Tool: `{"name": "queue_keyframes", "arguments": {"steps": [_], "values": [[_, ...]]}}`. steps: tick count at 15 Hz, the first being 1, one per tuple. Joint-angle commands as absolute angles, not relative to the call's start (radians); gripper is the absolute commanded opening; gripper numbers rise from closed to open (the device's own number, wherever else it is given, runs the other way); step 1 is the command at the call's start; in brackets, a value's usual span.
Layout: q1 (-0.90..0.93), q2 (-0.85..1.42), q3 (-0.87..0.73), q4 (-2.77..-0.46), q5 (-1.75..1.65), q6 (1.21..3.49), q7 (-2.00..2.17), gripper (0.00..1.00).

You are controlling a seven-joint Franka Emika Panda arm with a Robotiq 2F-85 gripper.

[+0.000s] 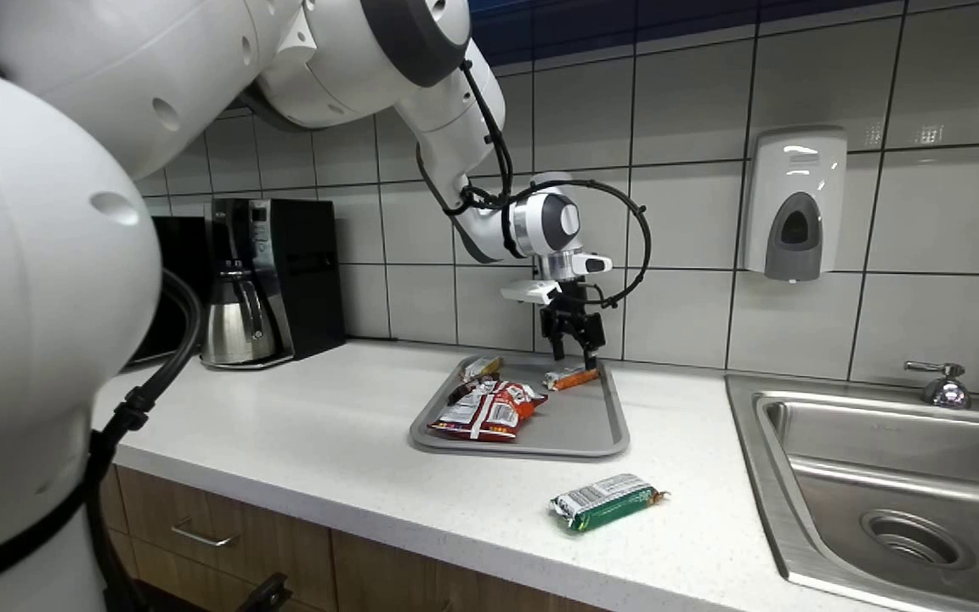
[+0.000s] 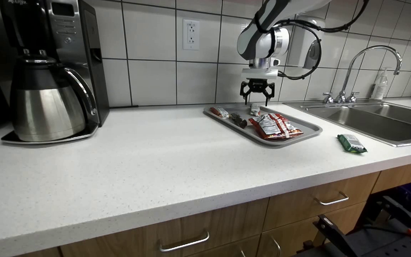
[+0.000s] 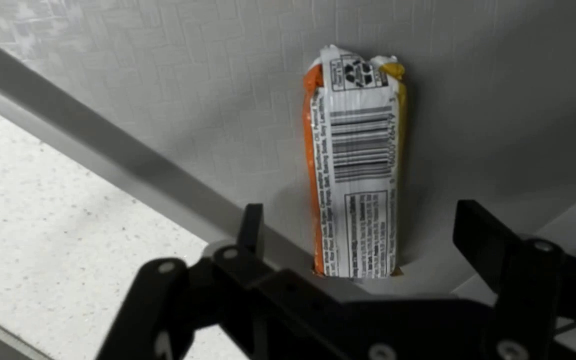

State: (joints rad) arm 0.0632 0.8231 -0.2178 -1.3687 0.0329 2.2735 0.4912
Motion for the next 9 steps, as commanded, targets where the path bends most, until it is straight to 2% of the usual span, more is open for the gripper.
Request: {"name": "queue_keyframes", "arguments": {"steps": [1, 9], "values": [[0.039, 0.753, -0.209, -1.397, 0.014, 2.181, 0.472, 1.00], [-0.018, 0.631, -0.209, -1.507, 0.016, 2.184, 0.427, 1.00]]}}
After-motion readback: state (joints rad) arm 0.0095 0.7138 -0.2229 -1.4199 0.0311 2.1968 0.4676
